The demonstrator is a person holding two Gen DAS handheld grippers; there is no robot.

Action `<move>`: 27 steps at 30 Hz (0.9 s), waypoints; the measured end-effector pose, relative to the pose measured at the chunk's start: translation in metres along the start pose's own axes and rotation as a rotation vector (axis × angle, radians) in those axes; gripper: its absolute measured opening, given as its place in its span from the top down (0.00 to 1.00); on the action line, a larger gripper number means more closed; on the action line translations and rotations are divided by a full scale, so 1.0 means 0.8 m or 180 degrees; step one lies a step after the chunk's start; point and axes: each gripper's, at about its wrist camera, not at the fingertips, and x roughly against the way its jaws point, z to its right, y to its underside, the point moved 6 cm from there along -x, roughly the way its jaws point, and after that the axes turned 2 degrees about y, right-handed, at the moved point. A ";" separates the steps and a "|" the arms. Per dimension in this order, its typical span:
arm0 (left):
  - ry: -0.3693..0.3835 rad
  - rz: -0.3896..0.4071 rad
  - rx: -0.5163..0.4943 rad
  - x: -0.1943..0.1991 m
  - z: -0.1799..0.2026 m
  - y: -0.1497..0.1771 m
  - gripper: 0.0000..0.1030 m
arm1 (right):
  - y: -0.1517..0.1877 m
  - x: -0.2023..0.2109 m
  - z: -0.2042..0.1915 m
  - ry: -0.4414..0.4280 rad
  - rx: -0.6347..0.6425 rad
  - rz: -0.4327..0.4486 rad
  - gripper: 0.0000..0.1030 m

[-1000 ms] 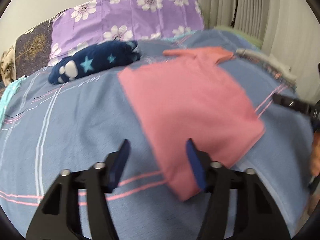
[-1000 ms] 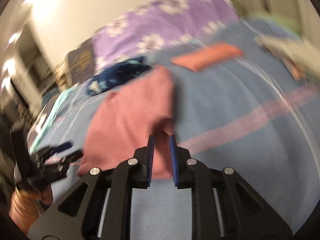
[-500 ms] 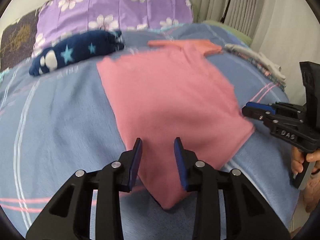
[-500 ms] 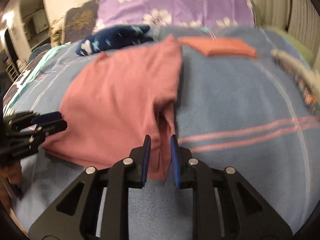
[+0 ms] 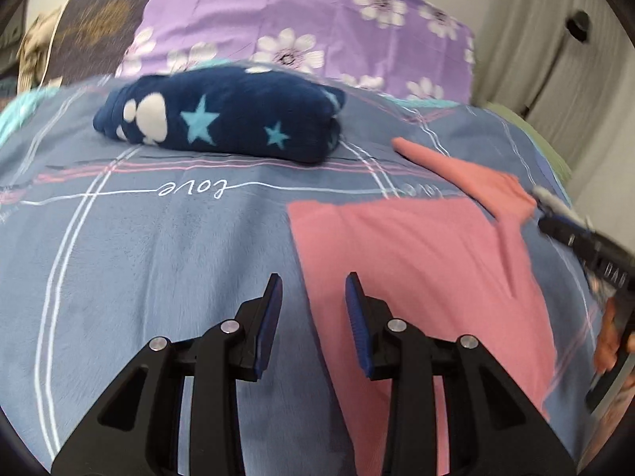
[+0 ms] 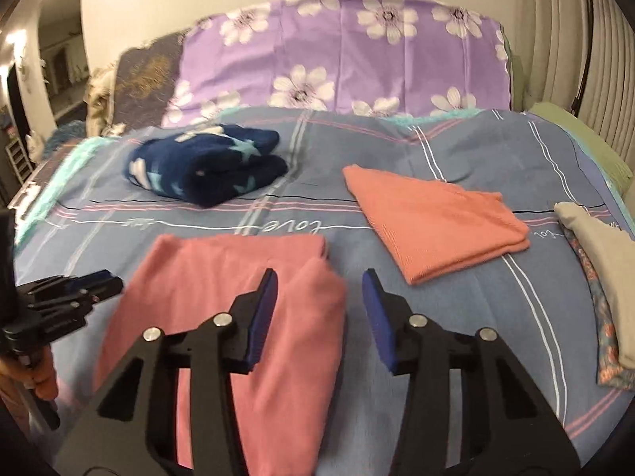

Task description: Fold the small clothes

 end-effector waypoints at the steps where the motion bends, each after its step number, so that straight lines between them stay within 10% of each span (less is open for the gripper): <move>1: 0.0009 -0.0013 0.0026 -0.008 -0.001 -0.005 0.66 | -0.001 -0.011 -0.003 0.0002 0.0049 -0.0055 0.44; 3: -0.0050 -0.0038 -0.0010 -0.022 -0.002 -0.007 0.65 | 0.008 -0.035 -0.009 0.0019 0.0169 -0.0192 0.44; 5: -0.0147 -0.0075 -0.0045 -0.034 -0.006 -0.004 0.63 | 0.026 -0.055 -0.001 0.0143 0.0240 -0.0336 0.86; 8: -0.0297 -0.0024 -0.0172 -0.044 -0.017 0.009 0.60 | 0.042 -0.076 0.045 0.0609 0.0044 -0.0315 1.00; 14: -0.0465 0.0084 -0.0249 -0.030 -0.014 0.005 0.60 | 0.045 -0.034 0.081 0.0229 -0.0378 -0.0010 1.00; 21: 0.0120 0.0143 -0.0421 0.030 0.040 0.020 0.60 | 0.076 0.059 -0.028 -0.0584 0.0308 0.0114 0.99; 27: -0.0148 0.0002 -0.1051 0.013 0.070 0.093 0.49 | 0.149 0.019 -0.044 -0.0404 0.0479 -0.0249 0.98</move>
